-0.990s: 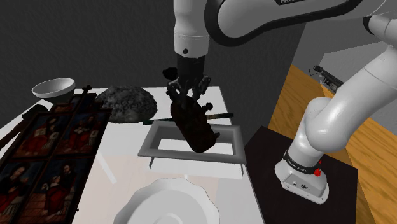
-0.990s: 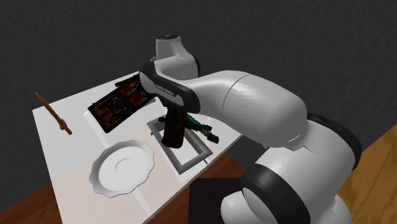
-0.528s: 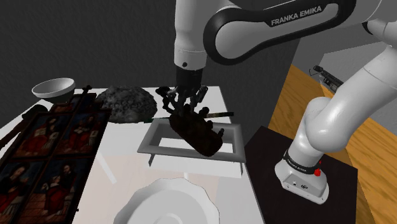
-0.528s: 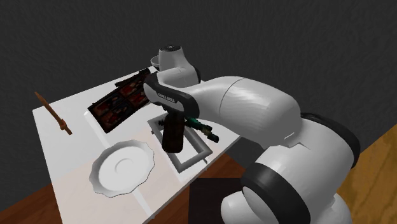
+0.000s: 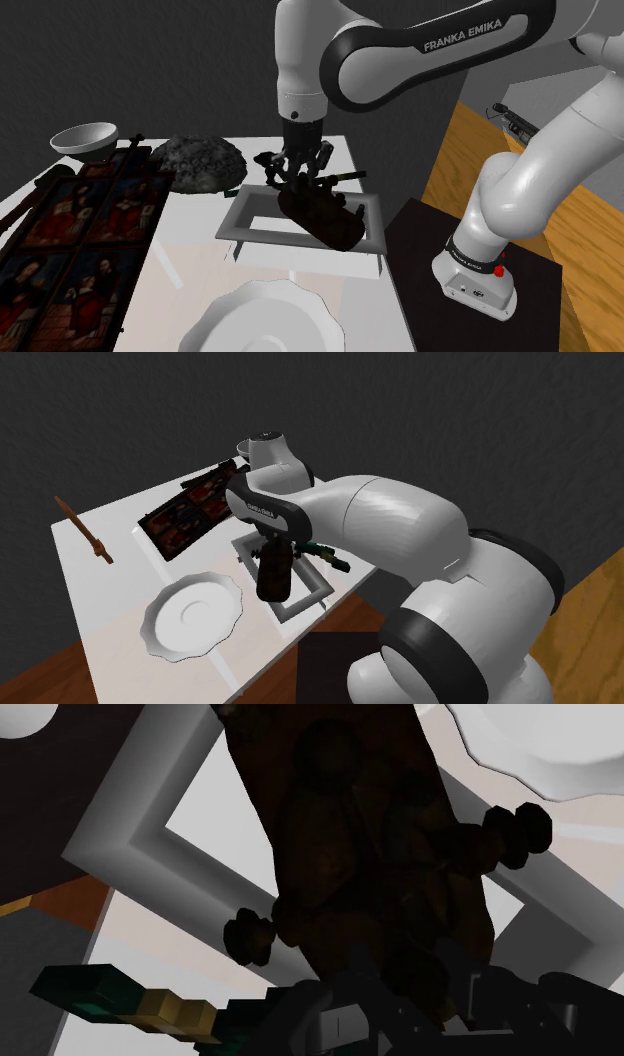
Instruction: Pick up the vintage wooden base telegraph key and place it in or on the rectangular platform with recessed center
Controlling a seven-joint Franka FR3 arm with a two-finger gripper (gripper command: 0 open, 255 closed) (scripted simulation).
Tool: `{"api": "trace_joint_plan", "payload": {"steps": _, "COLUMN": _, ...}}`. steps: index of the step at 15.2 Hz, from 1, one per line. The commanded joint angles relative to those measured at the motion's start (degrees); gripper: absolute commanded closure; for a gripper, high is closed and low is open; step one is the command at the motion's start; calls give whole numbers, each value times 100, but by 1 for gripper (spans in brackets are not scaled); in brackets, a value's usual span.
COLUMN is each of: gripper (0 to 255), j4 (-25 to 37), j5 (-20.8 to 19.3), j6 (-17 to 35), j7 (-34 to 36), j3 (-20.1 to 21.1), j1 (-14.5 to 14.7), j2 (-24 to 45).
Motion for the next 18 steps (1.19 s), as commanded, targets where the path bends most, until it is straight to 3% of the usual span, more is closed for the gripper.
{"api": "trace_joint_plan", "payload": {"steps": 1, "gripper": 0, "j4": 2, "j5": 1, "j6": -2, "j7": 1, "j3": 1, "j1": 1, "j2": 0}}
{"api": "trace_joint_plan", "payload": {"steps": 6, "gripper": 0, "j4": 1, "j5": 1, "j6": -2, "j7": 1, "j3": 1, "j1": 1, "j2": -1}}
{"api": "trace_joint_plan", "payload": {"steps": 10, "gripper": 0, "j4": 674, "j5": -25, "j6": -734, "j7": 2, "j3": -75, "j1": -23, "j2": -61}}
{"api": "trace_joint_plan", "payload": {"steps": 18, "gripper": 0, "j4": 674, "j5": -25, "j6": -734, "j7": 3, "j3": -76, "j1": -23, "j2": -61}}
